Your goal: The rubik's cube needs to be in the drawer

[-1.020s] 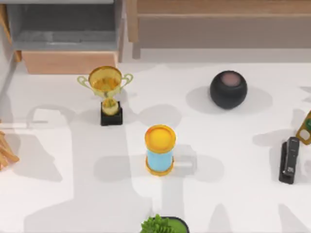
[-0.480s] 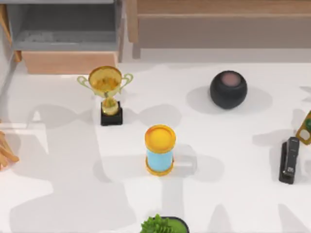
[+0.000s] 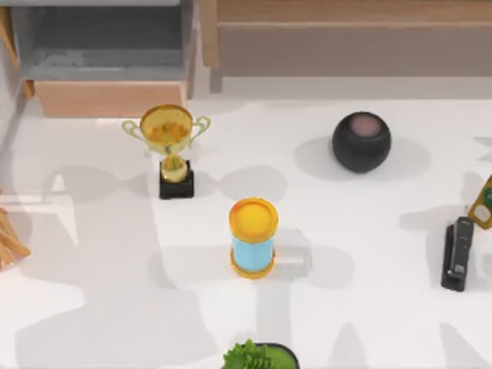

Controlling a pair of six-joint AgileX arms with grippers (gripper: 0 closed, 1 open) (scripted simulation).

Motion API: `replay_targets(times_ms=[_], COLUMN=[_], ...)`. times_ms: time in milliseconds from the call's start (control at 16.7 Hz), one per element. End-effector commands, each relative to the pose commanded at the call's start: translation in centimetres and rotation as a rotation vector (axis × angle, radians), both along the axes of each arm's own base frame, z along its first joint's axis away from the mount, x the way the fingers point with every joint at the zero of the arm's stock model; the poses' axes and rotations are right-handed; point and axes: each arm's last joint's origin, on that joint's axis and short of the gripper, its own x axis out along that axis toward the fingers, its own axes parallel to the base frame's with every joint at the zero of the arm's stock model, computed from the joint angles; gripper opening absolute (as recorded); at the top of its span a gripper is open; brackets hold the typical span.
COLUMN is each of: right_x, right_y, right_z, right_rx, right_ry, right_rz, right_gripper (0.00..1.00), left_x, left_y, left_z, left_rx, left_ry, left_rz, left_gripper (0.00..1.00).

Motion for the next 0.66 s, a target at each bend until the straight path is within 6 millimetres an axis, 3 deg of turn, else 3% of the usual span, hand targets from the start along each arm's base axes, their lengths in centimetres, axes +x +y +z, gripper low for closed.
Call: replay_targets(times_ms=[300,660], right_x=[0.0,0.0], right_y=[0.0,0.0], right_z=[0.0,0.0], right_rx=[0.0,0.0], right_ry=[0.0,0.0], right_rz=[0.0,0.0], right_gripper=[1.0,1.0], left_x=[0.0,0.0], left_y=[0.0,0.0], left_z=[0.0,0.0], left_rx=[0.0,0.0], left_ry=[0.0,0.0], left_rz=[0.0,0.0], left_gripper=[0.98,1.0])
